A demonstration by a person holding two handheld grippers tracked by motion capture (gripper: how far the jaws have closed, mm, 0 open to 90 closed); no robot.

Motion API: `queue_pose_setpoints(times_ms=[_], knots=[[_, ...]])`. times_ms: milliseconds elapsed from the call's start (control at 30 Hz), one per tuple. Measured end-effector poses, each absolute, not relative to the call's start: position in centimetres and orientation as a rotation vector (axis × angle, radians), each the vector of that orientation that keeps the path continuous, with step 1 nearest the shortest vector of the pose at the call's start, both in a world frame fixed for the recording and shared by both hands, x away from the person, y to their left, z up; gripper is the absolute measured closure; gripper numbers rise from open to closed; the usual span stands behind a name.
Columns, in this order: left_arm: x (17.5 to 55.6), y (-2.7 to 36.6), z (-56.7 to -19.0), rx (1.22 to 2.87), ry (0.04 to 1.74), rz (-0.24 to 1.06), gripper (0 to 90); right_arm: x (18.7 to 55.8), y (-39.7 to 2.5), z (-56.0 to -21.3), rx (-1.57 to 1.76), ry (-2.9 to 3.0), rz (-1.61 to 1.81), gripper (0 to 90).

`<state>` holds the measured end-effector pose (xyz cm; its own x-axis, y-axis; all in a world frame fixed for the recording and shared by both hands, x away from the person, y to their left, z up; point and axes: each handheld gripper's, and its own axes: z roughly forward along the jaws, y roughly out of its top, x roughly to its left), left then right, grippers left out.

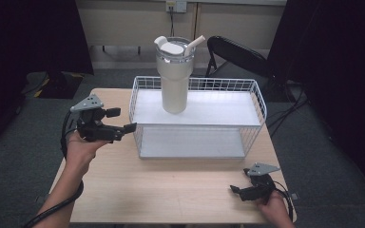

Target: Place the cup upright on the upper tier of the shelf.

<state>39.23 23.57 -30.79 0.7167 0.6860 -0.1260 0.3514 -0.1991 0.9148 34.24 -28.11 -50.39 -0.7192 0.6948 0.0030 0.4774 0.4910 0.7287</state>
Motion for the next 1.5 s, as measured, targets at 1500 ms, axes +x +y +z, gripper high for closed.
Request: queue_pose_setpoints(times_ms=[1500], knots=[[38.1,25.9,-39.4,1.788,0.931,0.319,12.4,34.2,-28.1,-50.4,0.991,2.447,1.060,10.0]])
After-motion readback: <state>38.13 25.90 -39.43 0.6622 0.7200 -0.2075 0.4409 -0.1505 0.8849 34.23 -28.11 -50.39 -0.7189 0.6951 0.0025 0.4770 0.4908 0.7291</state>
